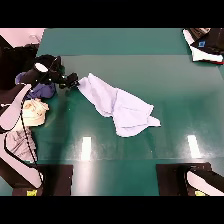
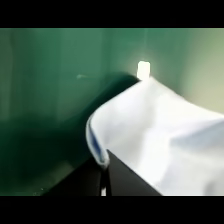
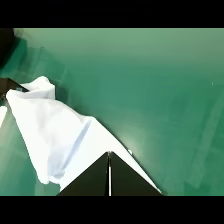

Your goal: Fold the shirts.

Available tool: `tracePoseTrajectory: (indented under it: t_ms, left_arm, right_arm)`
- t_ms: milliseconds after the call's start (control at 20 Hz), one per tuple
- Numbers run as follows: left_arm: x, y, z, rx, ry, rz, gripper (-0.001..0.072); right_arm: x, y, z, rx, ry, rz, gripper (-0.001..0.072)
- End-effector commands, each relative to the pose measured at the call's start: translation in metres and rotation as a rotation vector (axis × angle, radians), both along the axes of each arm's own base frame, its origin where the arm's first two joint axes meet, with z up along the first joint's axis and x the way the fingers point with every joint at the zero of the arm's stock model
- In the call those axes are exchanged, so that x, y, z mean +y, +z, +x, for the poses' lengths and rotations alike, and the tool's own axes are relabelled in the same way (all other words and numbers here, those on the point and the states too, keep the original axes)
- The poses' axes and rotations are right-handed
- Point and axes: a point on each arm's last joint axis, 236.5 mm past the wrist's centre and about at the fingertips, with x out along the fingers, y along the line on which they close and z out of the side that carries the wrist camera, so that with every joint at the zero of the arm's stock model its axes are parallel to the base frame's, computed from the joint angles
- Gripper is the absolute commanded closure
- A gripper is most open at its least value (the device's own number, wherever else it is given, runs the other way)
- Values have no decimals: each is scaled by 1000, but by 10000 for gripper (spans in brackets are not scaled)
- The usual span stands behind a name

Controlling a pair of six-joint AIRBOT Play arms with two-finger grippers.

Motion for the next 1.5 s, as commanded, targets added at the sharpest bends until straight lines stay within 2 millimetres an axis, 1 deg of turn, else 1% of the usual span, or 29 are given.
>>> tracePoseTrajectory:
  t_ms: [0,50,100,150,200,250,300,350,400,450,550,650,800,900,950,1000,1050,1100,1150,1200,1250,1350,1400,1450]
  left_arm:
    - [-4,33,0,-45,-68,27,686]
    - [-3,50,0,-81,-106,50,686]
    - [-4,70,-1,-125,-137,60,686]
    - [-5,87,-4,-153,-153,65,686]
    - [-7,102,-9,-181,-177,72,686]
    - [-8,112,-14,-195,-195,74,685]
    - [-11,120,-21,-199,-215,74,686]
    - [-13,124,-26,-191,-230,68,685]
    - [-14,125,-32,-179,-244,65,685]
    - [-15,125,-35,-170,-254,63,685]
    - [-17,124,-41,-150,-270,58,685]
    - [-17,124,-42,-139,-261,51,685]
    - [-17,124,-41,-133,-252,48,685]
    - [-17,124,-42,-131,-253,47,685]
    - [-17,123,-43,-127,-256,46,685]
    - [-18,123,-45,-119,-262,44,685]
    - [-18,123,-48,-111,-270,43,685]
    - [-17,126,-51,-111,-275,47,686]
    - [-13,134,-53,-129,-277,69,686]
    - [-10,144,-56,-154,-279,96,686]
    - [-8,160,-61,-182,-285,113,686]
    - [-10,190,-83,-221,-331,128,686]
    - [-12,198,-96,-224,-365,136,686]
    - [-15,202,-110,-218,-390,141,686]
  right_arm:
    - [-6,-42,-21,163,25,-56,699]
    - [-5,-68,-33,255,43,-57,699]
    - [-4,-96,-43,338,51,-50,698]
    - [-3,-124,-51,408,49,-40,690]
    - [-3,-154,-57,473,38,-28,523]
    - [-2,-187,-64,540,23,-13,216]
    - [0,-218,-69,586,0,15,193]
    - [7,-242,-71,612,-26,65,218]
    - [15,-263,-72,637,-54,129,272]
    - [22,-282,-72,647,-70,177,282]
    - [29,-310,-70,671,-109,244,282]
    - [32,-328,-65,683,-136,284,282]
    - [43,-340,-58,700,-117,321,283]
    - [51,-349,-56,713,-104,305,286]
    - [57,-351,-55,714,-82,293,359]
    - [64,-349,-54,693,-38,273,551]
    - [68,-343,-50,672,-11,260,658]
    - [70,-331,-45,649,8,260,699]
    - [69,-315,-40,615,23,263,700]
    - [62,-294,-32,562,34,240,700]
    - [50,-275,-27,504,39,196,701]
    - [13,-235,-18,405,-9,89,701]
    - [-9,-218,-15,372,-50,35,701]
    - [-27,-205,-14,349,-79,-4,701]
